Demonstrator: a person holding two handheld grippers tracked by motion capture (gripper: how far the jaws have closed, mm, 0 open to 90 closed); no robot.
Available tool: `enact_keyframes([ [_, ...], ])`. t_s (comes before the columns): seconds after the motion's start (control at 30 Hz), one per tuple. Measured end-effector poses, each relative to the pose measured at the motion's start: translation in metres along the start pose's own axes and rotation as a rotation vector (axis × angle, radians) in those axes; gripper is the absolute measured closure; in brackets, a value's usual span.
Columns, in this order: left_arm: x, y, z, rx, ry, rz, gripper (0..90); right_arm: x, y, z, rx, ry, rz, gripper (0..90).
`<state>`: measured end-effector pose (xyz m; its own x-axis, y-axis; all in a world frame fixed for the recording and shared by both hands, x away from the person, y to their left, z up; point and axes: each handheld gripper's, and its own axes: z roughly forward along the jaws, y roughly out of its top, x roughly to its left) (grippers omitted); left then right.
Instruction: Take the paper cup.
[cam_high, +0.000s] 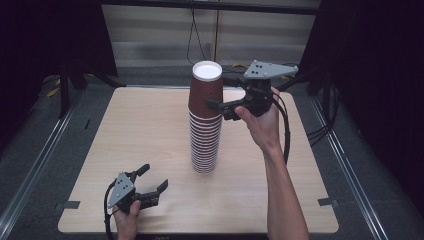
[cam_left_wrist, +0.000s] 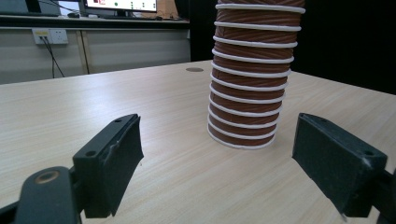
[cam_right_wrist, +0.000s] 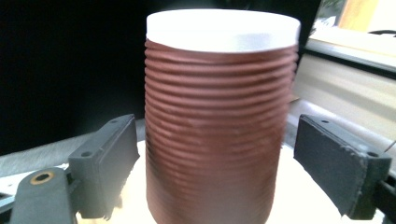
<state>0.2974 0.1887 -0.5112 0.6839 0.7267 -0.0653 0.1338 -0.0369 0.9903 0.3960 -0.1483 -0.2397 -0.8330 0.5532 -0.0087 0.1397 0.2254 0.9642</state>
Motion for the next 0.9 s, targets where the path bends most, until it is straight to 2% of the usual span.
enact_keyframes([
  [0.1,-0.001,0.0,0.0,-0.001,0.002,0.002,15.6,-0.002,0.006,0.007,0.022,0.004,-0.008,13.5],
  [0.4,0.0,0.0,0.0,-0.002,0.002,0.001,15.6,-0.005,0.013,0.019,0.034,0.03,0.009,13.4],
  [0.9,0.0,0.0,0.0,-0.004,0.002,0.0,15.6,-0.006,0.013,0.023,0.037,0.05,0.01,16.7],
])
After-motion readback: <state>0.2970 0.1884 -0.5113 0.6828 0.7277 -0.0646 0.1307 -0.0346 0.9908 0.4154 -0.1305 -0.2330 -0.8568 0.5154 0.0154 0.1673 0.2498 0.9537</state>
